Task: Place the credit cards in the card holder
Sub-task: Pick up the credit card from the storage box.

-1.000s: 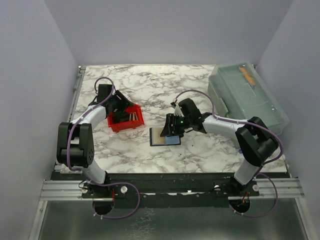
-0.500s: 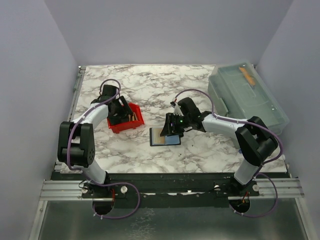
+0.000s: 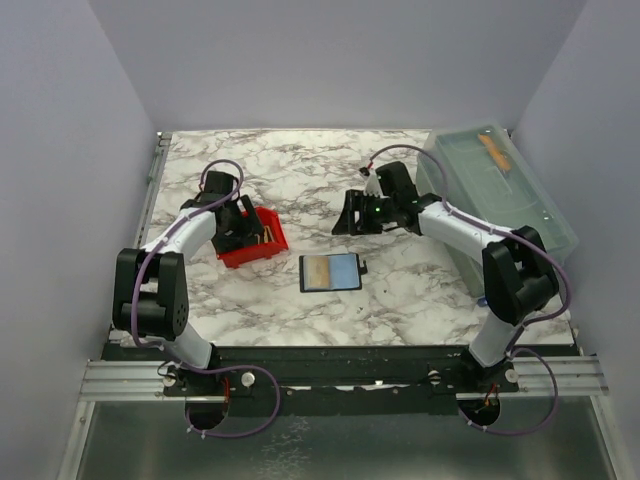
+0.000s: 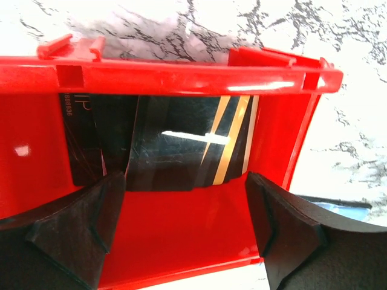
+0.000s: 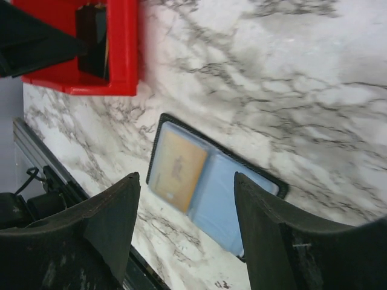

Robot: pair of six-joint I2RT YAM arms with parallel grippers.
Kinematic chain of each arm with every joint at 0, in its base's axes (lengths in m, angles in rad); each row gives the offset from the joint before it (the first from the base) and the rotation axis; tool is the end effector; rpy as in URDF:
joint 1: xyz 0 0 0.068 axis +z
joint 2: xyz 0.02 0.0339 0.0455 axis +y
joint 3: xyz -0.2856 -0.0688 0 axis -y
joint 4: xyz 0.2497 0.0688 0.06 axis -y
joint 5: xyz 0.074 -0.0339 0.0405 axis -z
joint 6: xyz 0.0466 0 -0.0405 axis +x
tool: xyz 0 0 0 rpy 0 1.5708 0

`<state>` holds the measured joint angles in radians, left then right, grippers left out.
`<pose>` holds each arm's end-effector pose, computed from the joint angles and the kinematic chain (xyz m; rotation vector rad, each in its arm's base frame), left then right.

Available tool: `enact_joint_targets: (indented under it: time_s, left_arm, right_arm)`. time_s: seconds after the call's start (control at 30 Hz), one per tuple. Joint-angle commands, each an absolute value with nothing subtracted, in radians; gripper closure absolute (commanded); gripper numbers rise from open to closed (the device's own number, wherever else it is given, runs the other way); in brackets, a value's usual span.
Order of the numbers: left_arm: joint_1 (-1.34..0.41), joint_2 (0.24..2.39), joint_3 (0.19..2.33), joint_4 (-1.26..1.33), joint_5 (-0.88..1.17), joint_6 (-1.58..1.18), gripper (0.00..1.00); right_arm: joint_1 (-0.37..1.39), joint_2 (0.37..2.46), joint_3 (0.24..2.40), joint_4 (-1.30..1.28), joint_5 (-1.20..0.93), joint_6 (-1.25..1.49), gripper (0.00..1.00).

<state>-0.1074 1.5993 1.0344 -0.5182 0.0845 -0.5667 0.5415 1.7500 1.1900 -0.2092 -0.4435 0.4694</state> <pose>0.3253 -0.0390 0.2096 -0.5848 2.6257 -0.3286 0.3305 0.2221 0.2320 -0.3241 2.4546 0.9919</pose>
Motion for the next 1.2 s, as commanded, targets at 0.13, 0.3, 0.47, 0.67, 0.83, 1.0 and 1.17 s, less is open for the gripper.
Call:
enact_joint_targets:
  time_s: [0.13,0.3,0.47,0.67,0.83,1.0,1.17]
  left_arm:
    - [-0.134,1.659,1.070,-0.542,-0.115,-0.656,0.06]
    - [-0.154,1.718,1.116,-0.621,-0.261,-0.786,0.05]
    - [-0.209,1.832,1.187,-0.643,-0.312,-0.810,0.04]
    - [-0.257,1.927,1.298,-0.733,-0.284,-0.804,0.29]
    - [-0.258,1.864,1.282,-0.735,-0.258,-0.795,0.55]
    - [-0.258,1.833,1.261,-0.735,-0.255,-0.781,0.80]
    - [-0.258,1.810,1.276,-0.742,-0.274,-0.766,0.79]
  right_arm:
    - [0.474,1.697,1.275,-0.448,-0.498,0.418,0.33]
    - [0.463,1.675,1.340,-0.582,-0.525,0.372,0.32]
    - [0.416,1.704,1.451,-0.729,-0.534,0.282,0.32]
    - [0.342,1.712,1.503,-0.794,-0.571,0.258,0.32]
    - [0.339,1.689,1.472,-0.788,-0.580,0.262,0.32]
    - [0.339,1.710,1.479,-0.777,-0.603,0.268,0.33]
    - [0.337,1.721,1.481,-0.775,-0.609,0.273,0.33]
